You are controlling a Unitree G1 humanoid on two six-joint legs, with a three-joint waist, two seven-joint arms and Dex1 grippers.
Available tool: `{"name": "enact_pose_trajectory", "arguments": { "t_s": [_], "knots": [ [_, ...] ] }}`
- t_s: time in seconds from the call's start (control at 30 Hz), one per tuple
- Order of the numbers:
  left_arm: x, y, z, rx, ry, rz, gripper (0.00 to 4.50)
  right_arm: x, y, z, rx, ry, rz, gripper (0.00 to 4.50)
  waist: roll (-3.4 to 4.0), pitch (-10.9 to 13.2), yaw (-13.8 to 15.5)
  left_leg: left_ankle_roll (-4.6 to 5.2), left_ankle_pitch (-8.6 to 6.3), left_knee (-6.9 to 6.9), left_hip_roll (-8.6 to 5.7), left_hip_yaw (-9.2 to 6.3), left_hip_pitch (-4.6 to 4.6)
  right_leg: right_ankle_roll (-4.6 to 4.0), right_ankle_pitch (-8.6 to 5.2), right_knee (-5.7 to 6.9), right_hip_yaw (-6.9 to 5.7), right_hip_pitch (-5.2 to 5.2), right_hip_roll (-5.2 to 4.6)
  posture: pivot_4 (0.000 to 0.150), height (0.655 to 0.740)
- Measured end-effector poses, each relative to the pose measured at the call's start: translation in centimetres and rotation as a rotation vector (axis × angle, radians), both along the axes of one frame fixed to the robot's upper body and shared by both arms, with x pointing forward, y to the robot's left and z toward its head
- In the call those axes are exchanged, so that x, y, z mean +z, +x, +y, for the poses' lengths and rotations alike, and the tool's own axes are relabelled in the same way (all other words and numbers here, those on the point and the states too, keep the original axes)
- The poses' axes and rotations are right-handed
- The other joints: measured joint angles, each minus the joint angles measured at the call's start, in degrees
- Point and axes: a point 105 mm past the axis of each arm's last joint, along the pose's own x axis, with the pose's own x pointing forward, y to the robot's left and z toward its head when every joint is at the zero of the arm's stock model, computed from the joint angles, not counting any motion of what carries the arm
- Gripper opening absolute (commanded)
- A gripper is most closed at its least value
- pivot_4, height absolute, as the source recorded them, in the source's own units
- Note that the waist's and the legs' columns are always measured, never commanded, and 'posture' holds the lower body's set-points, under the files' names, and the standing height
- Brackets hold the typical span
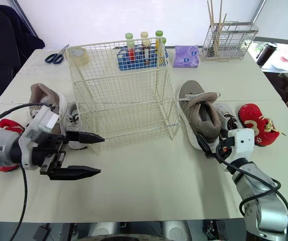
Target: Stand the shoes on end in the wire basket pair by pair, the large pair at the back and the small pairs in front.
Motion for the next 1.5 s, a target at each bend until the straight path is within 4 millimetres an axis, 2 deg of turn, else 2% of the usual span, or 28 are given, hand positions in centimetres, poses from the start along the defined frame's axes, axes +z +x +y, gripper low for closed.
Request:
{"name": "enact_pose_trajectory", "arguments": {
  "t_s": [0.17,0.2,0.23,0.37,0.43,0.53,0.57,0.87,0.97,1.03,1.07,1.13,1.2,1.27,1.4,1.5],
  "knots": [
    [-0.3,0.0,0.1,0.009,0.003,0.009,4.5,-0.2,0.8,0.8,-0.009,0.005,-0.01,4.48,0.0,0.0,-0.09,0.0,0.0,-0.02,0.01,-0.01,0.01,0.0,0.0,0.01,0.0,-0.01,0.01,0.15,0.74],
    [-0.3,0.0,0.2,0.01,0.004,0.009,4.5,-0.2,0.8,0.8,-0.013,0.003,-0.011,3.94,0.0,0.0,-0.08,0.0,0.0,-0.02,0.01,-0.01,0.01,0.01,0.0,0.01,0.0,-0.01,0.01,0.15,0.74],
    [-0.4,0.0,0.2,0.013,0.006,0.01,4.5,-0.2,0.9,0.9,-0.015,-0.003,-0.014,3.67,0.0,0.0,-0.08,0.0,0.0,-0.02,0.01,0.0,0.01,0.01,0.0,0.02,0.0,-0.01,0.01,0.15,0.74],
    [-0.9,0.0,0.5,0.029,0.016,0.022,4.5,0.2,1.0,0.9,-0.032,-0.02,-0.043,2.13,-0.04,-0.03,-0.15,0.0,0.0,-0.02,0.02,-0.01,0.03,0.0,0.0,0.03,0.0,-0.01,0.02,0.15,0.74],
    [-0.8,0.2,1.0,0.05,0.024,0.01,4.5,0.8,1.0,0.9,-0.035,-0.035,-0.076,1.37,-0.14,-0.11,-0.2,0.0,0.0,-0.02,0.03,-0.01,0.07,0.0,0.0,0.04,0.01,0.02,0.04,0.15,0.74],
    [-0.8,0.8,1.7,0.082,0.038,-0.003,4.5,0.8,0.9,0.7,-0.043,-0.051,-0.075,0.29,-0.3,-0.27,-0.1,0.0,0.0,-0.02,0.04,0.0,0.1,-0.02,-0.01,0.05,0.01,0.05,0.04,0.15,0.74],
    [-0.8,0.8,1.8,0.086,0.041,-0.004,4.5,0.8,0.9,0.7,-0.044,-0.05,-0.075,0.17,-0.32,-0.28,-0.08,0.0,0.0,-0.01,0.03,0.0,0.09,-0.02,-0.01,0.05,0.02,0.05,0.03,0.15,0.74],
    [-0.2,1.6,1.8,0.077,0.035,-0.047,4.5,1.0,0.8,0.3,-0.025,-0.062,-0.064,0.16,-0.36,-0.32,0.08,0.0,0.0,0.0,0.02,0.0,0.09,-0.02,-0.01,0.05,0.03,0.06,0.0,0.15,0.74],
    [-0.2,2.0,1.7,0.073,0.036,-0.048,4.5,1.9,1.3,-0.5,-0.011,-0.079,-0.064,0.16,-0.29,-0.28,0.03,0.0,0.0,0.0,0.0,0.0,0.06,-0.01,0.0,0.04,0.07,0.02,-0.02,0.15,0.74],
    [-0.2,2.2,1.8,0.073,0.032,-0.042,4.5,3.3,1.9,-1.5,0.007,-0.086,-0.07,0.16,-0.21,-0.23,0.04,0.0,0.0,0.02,0.0,0.01,0.05,-0.01,0.0,0.05,0.09,-0.01,-0.02,0.15,0.74],
    [0.0,2.4,1.8,0.069,0.029,-0.048,4.5,4.7,2.3,-2.3,0.033,-0.098,-0.079,0.16,-0.05,-0.13,0.04,0.01,0.0,0.07,-0.02,0.03,-0.01,-0.01,0.01,0.05,0.1,-0.06,-0.03,0.15,0.74],
    [0.4,2.9,1.6,0.051,0.026,-0.069,4.5,9.5,3.0,-3.8,0.091,-0.163,-0.141,0.16,0.39,0.11,0.12,0.03,0.01,0.08,-0.11,0.14,-0.08,0.12,0.08,0.05,0.18,-0.15,-0.09,0.15,0.74],
    [0.6,3.3,1.3,0.036,0.02,-0.083,4.5,14.8,2.8,-4.5,0.116,-0.218,-0.256,0.16,0.38,0.1,0.16,0.04,0.0,-0.01,-0.08,0.13,-0.09,0.19,0.12,0.05,0.16,-0.16,0.03,0.15,0.74],
    [0.6,3.8,1.0,0.02,0.005,-0.086,4.5,19.2,2.2,-4.9,0.144,-0.312,-0.336,0.16,0.36,0.09,0.13,0.05,-0.01,-0.12,-0.02,0.02,-0.1,0.2,0.12,0.03,0.17,-0.16,0.19,0.15,0.74],
    [0.9,4.5,1.0,0.007,-0.002,-0.089,4.5,23.5,1.8,-5.4,0.23,-0.538,-0.348,0.16,0.4,0.12,-0.03,0.1,-0.03,-0.09,0.02,0.02,-0.15,0.19,0.11,-0.01,0.28,-0.21,0.27,0.15,0.74],
    [1.0,5.0,1.2,0.001,-0.001,-0.082,4.5,28.3,1.3,-4.7,0.296,-0.735,-0.457,0.16,0.72,0.31,-0.59,0.1,-0.03,-0.12,0.0,0.33,-0.15,0.2,0.11,0.01,0.63,-0.41,0.26,0.15,0.74]
  ]
}}
